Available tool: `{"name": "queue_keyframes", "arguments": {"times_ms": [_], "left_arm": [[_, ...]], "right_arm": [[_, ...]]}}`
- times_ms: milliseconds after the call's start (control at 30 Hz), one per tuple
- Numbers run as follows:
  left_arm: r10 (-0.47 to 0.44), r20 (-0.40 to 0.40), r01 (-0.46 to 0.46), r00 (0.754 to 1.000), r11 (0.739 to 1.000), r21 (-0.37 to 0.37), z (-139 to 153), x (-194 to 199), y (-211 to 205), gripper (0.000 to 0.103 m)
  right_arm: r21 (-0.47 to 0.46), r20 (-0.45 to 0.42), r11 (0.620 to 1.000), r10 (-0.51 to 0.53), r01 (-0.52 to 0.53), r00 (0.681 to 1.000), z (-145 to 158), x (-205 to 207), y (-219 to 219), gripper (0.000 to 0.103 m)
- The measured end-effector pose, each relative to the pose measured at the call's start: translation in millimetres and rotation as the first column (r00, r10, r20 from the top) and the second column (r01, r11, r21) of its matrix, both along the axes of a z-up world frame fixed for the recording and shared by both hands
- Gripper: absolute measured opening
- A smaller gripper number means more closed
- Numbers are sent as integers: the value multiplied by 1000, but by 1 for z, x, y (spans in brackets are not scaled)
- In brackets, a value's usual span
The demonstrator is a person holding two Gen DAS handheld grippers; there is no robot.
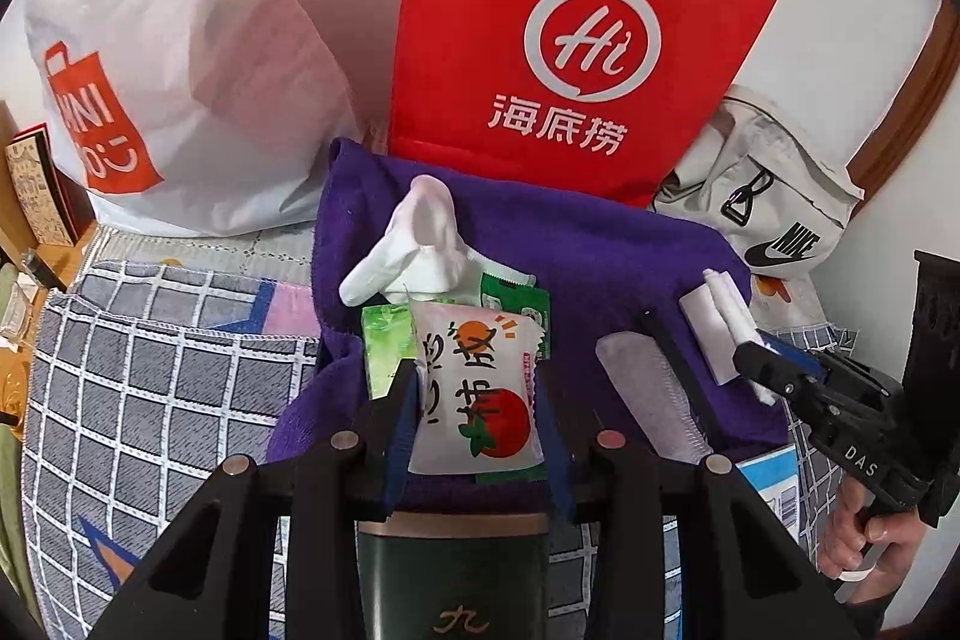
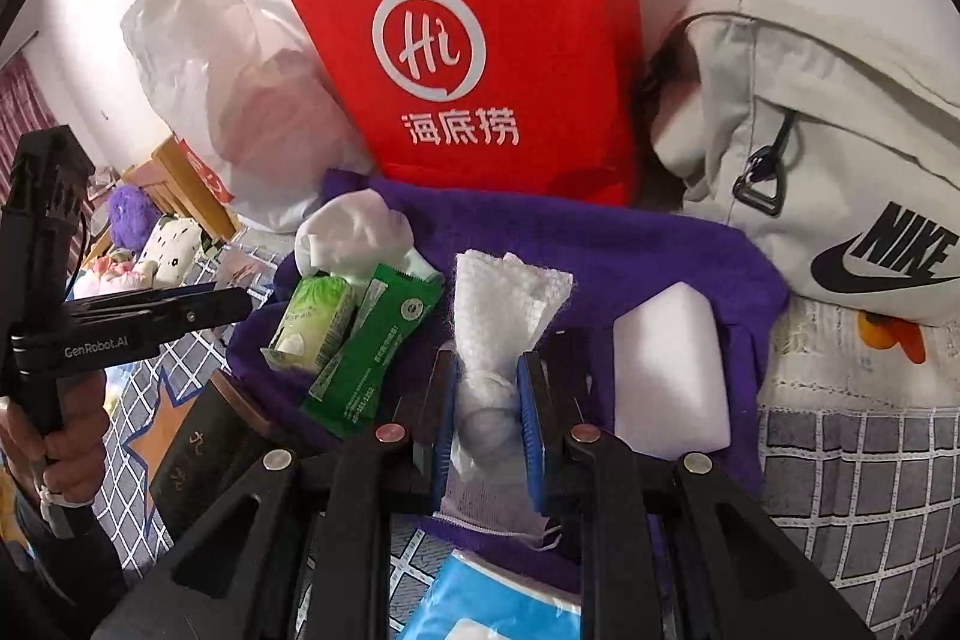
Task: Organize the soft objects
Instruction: 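Carry the tissue onto the purple towel and release while the left tool places the snack packet there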
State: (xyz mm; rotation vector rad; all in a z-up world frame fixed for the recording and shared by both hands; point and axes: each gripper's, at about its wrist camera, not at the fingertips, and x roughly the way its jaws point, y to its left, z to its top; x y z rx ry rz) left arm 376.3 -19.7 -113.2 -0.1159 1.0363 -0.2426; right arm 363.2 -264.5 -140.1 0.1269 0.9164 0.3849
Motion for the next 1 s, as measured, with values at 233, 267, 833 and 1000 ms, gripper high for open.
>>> {"name": "queue_keyframes", "arguments": {"times_ms": [233,267,833,1000], "left_arm": [[-15,-21,15,1000,1000,0,-11,10,-7,37],[-18,-25,18,1000,1000,2,-14,11,-8,37],[-54,-85,55,995,998,16,-42,28,-28,37],[-62,-92,64,994,998,15,-46,30,-31,37]], "right_arm": [[-23,-36,1000,12,-13,999,-15,4,1,21],[-22,-41,1000,12,-13,999,-16,5,0,21],[-42,-148,999,-3,-4,989,-49,16,-6,21],[-46,-164,999,-6,-1,986,-52,18,-7,21]]}}
